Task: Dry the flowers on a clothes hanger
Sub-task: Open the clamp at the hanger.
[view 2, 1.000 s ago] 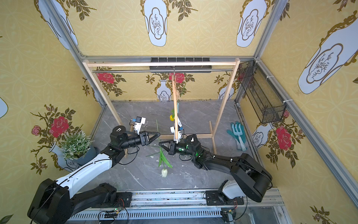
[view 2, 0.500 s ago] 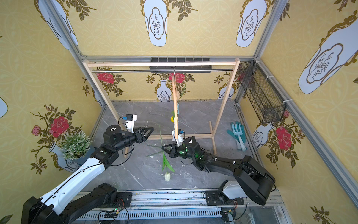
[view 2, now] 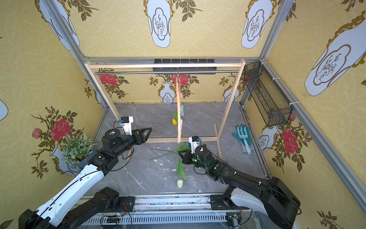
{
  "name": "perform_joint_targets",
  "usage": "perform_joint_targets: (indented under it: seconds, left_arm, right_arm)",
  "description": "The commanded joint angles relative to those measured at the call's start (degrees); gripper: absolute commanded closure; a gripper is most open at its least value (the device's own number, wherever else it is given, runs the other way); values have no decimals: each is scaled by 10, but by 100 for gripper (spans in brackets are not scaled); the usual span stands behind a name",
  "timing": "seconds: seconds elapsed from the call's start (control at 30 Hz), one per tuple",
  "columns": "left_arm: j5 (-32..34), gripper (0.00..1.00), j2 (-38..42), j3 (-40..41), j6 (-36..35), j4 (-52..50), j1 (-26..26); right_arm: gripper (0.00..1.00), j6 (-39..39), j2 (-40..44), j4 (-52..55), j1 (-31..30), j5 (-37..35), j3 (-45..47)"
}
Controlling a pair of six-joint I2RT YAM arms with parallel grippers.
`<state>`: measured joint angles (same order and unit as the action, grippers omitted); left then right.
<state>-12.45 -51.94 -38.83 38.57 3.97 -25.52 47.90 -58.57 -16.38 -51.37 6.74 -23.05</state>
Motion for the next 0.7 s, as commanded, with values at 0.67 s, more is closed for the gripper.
perform_joint_targets:
  seconds: [0.67]
  left_arm:
    - [-5,25,-15,-16,-23,12,0]
  right_arm:
    - [100,-162,45,219,204,6,-184]
